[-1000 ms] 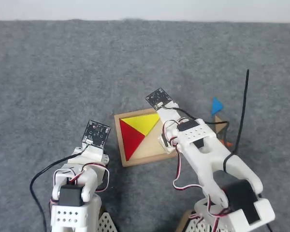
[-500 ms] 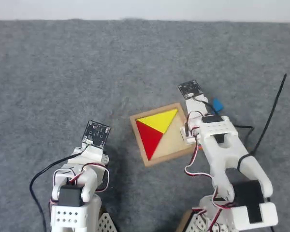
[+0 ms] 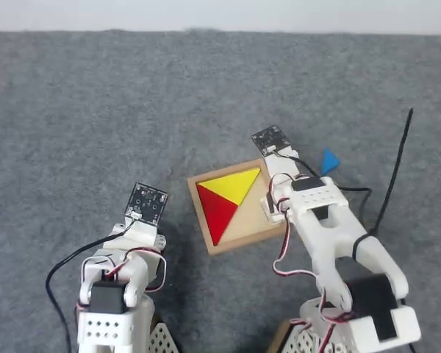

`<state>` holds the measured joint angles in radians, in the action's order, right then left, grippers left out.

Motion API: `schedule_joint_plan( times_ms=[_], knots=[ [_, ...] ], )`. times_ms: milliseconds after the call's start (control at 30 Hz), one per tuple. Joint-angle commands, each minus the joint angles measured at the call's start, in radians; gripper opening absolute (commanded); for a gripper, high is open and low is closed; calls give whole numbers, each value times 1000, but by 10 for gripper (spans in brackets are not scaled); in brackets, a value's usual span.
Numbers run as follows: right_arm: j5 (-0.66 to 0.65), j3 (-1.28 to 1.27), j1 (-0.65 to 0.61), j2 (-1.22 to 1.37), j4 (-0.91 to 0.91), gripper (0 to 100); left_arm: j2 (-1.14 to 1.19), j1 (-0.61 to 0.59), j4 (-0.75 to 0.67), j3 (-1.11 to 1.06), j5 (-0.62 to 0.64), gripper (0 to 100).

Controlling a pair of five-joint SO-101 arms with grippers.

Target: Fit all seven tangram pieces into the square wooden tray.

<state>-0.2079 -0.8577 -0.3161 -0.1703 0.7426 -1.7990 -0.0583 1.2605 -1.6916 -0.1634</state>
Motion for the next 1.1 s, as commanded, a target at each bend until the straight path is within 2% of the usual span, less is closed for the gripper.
schedule_joint_plan(
  times_ms=[0, 133, 267, 433, 567, 900, 1067],
  knots=[
    [-5, 49, -10, -114, 64, 190, -17, -6, 3, 10, -8, 22],
    [-26, 46, 5, -262, 140, 175, -17, -6, 3, 10, -8, 22],
    [-23, -25, 77, -401, 262, 145, -17, -6, 3, 10, -8, 22],
    [-57, -186, 199, -455, 225, 140, -17, -6, 3, 10, -8, 22],
    [-167, -226, 272, -426, 228, 140, -17, -6, 3, 10, -8, 22],
    [-169, -77, 323, -185, 177, 141, -17, -6, 3, 10, -8, 22],
    [-147, 60, 452, 13, 102, 141, -17, -6, 3, 10, -8, 22]
  ],
)
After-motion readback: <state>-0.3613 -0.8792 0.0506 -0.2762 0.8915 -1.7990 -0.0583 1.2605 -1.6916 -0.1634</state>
